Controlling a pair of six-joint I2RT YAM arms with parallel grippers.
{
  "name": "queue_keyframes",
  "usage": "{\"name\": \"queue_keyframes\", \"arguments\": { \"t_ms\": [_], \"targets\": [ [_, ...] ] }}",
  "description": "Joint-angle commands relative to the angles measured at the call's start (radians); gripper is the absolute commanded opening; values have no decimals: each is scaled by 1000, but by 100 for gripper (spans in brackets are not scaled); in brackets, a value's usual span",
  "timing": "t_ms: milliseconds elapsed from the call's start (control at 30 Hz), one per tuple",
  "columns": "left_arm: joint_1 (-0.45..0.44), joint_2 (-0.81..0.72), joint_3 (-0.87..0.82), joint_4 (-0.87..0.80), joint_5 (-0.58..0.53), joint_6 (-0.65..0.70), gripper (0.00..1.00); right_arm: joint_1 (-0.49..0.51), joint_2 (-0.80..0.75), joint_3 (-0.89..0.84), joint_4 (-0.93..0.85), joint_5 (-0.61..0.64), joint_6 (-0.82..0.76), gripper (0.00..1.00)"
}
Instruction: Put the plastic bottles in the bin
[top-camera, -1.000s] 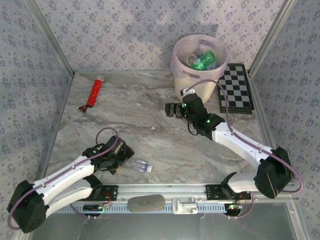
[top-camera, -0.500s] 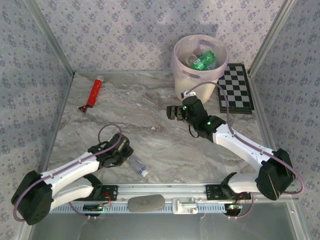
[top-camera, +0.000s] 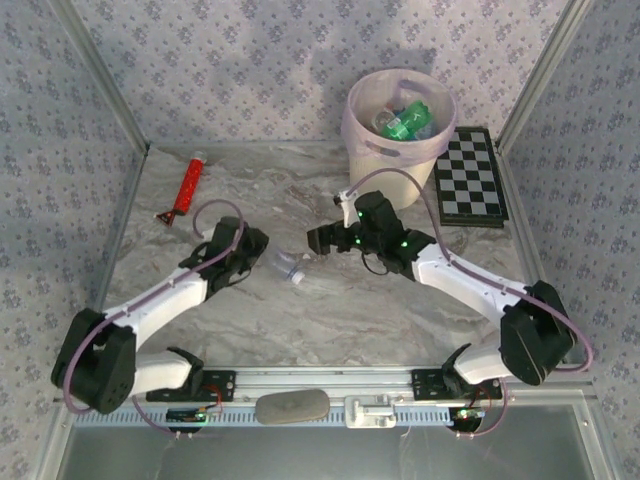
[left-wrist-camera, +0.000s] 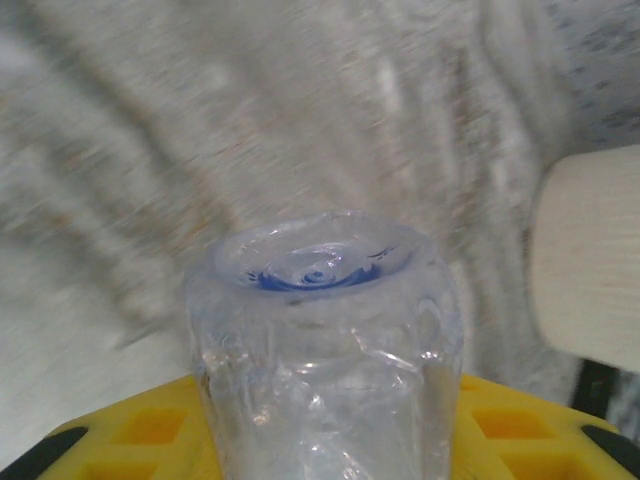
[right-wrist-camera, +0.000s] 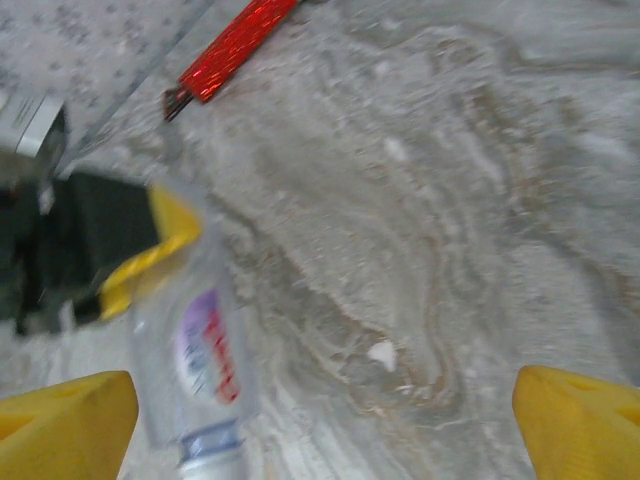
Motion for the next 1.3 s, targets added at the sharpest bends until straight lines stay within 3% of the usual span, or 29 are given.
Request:
{"name": "queue_keyframes", "arguments": {
  "t_ms": [0,200,433,700,933,1033,1167,1200,1267],
  "targets": [
    [26,70,113,127,107,110,44,20,35,36,30,-125,-29,97],
    [26,175,238,163,268,188,43,32,106,78,13,-122,-39,96],
    [0,153,239,166,310,253,41,30,190,151,-19,-122,-58,93],
    [-12,120,218,162,324,282,41,30,254,195,-22,-173,-47,76],
    [-12,119,202,195,329,268,43,30,270,195,-8,-212,-24,55],
    [-12,118,203,195,330,267,55,29,264,187,1,-210,-20,48],
    [2,102,201,154,306,270,95,23,242,185,-8,-183,-28,46],
    [11,92,199,142,296,275,100,20,235,187,-18,-172,-34,47],
    [41,66,187,129,280,284,100,9,222,196,-50,-144,-49,47]
  ]
}}
